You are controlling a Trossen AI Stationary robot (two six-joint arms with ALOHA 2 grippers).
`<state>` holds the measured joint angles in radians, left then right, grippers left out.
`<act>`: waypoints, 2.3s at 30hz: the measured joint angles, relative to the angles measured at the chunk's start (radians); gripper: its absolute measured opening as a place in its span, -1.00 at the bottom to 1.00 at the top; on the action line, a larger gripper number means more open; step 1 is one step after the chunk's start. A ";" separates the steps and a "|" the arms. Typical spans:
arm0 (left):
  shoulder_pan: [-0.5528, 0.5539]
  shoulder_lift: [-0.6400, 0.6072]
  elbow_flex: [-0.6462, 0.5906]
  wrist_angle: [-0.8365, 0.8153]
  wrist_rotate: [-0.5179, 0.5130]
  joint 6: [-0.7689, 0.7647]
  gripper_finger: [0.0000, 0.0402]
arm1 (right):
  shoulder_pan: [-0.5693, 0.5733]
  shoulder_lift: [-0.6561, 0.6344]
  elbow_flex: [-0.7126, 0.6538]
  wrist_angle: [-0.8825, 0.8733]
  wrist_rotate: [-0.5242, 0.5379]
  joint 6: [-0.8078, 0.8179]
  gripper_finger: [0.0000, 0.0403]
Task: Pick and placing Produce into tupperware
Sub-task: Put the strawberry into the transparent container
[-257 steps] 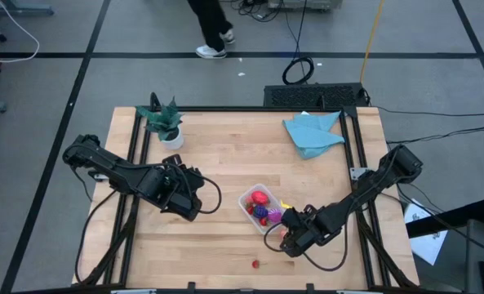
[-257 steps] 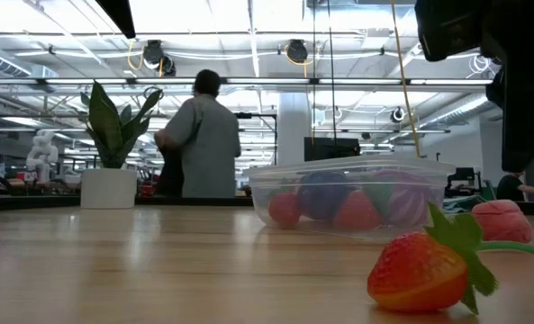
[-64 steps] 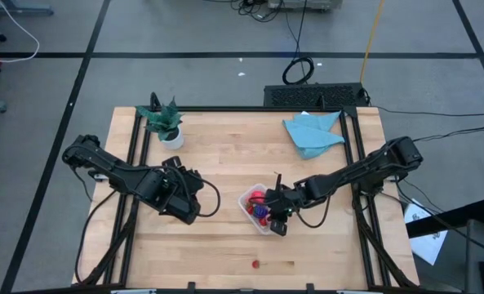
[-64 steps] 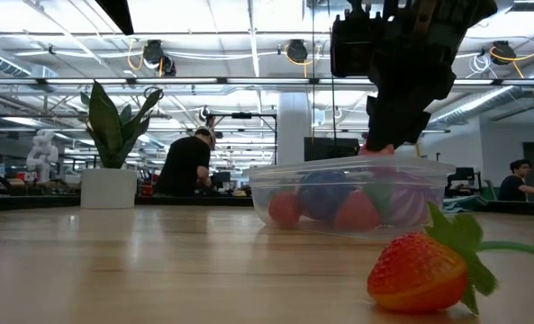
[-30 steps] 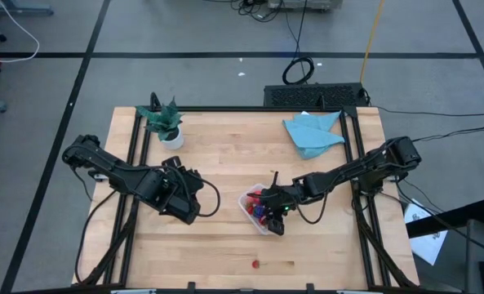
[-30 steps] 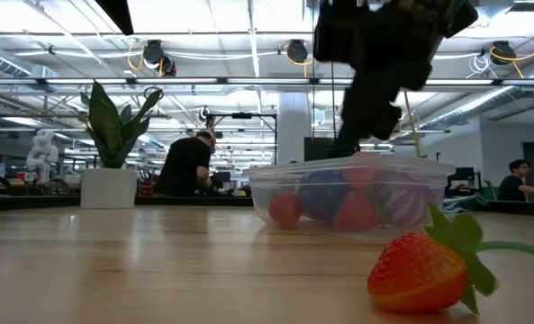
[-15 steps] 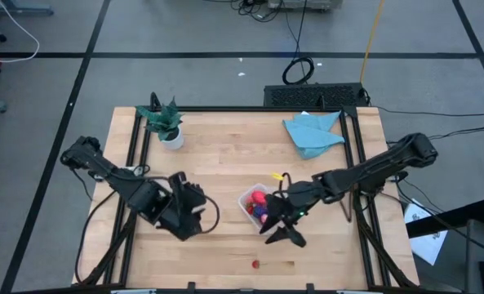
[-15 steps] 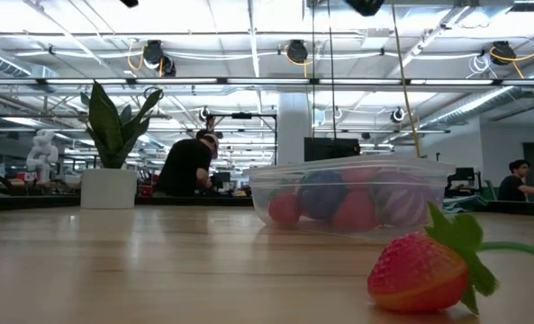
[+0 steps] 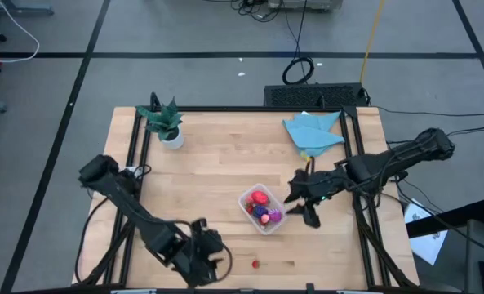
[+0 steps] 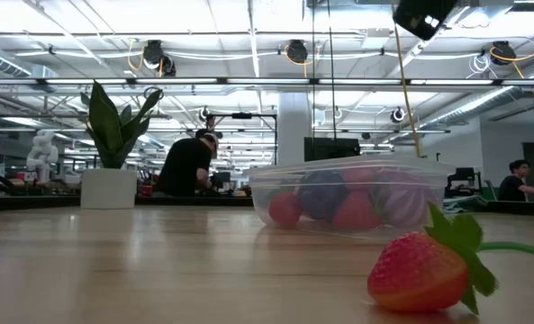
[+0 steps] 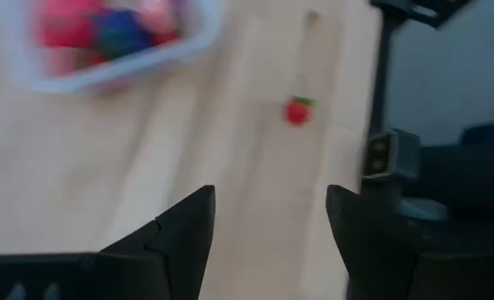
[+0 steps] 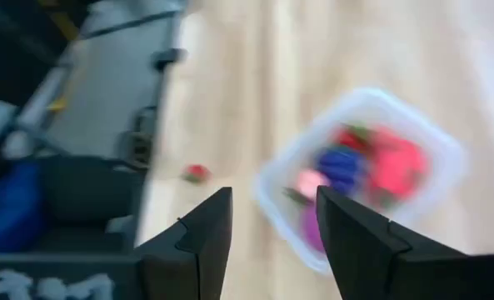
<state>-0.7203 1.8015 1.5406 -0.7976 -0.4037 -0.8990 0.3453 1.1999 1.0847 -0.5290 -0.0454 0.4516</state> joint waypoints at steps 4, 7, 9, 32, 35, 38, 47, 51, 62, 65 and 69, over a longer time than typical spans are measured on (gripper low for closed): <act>0.021 0.082 0.000 0.147 0.085 0.066 0.18 | -0.030 -0.064 0.000 -0.099 0.075 0.038 -0.18; 0.042 0.129 0.000 0.269 0.153 0.105 0.18 | -0.047 -0.098 0.000 -0.111 0.076 0.052 -0.18; 0.058 0.155 0.002 0.350 0.192 0.132 0.18 | -0.051 -0.114 0.000 -0.112 0.076 0.056 -0.18; 0.150 0.422 0.138 0.327 0.225 0.186 0.18 | -0.049 -0.130 0.000 -0.111 0.068 -0.020 -0.18; 0.156 0.429 0.138 0.330 0.225 0.190 0.18 | -0.049 -0.130 0.000 -0.112 0.068 -0.022 -0.18; 0.159 0.431 0.138 0.328 0.220 0.197 0.18 | -0.049 -0.130 0.000 -0.112 0.068 -0.023 -0.18; 0.161 0.441 0.139 0.333 0.207 0.198 0.18 | -0.049 -0.130 0.000 -0.111 0.067 -0.027 -0.18; 0.159 0.441 0.139 0.339 0.193 0.198 0.18 | -0.049 -0.130 0.000 -0.111 0.067 -0.030 -0.18; 0.153 0.468 0.139 0.405 0.207 0.208 0.18 | -0.049 -0.130 0.000 -0.110 0.067 -0.030 -0.18; 0.156 0.483 0.139 0.412 0.224 0.200 0.18 | -0.049 -0.130 -0.001 -0.103 0.067 -0.030 -0.18; 0.156 0.483 0.139 0.414 0.221 0.200 0.18 | -0.049 -0.130 -0.001 -0.087 0.067 -0.030 -0.18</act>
<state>-0.5644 2.2841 1.6798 -0.3835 -0.1823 -0.6988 0.2962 1.0702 1.0840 -0.6158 0.0216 0.4213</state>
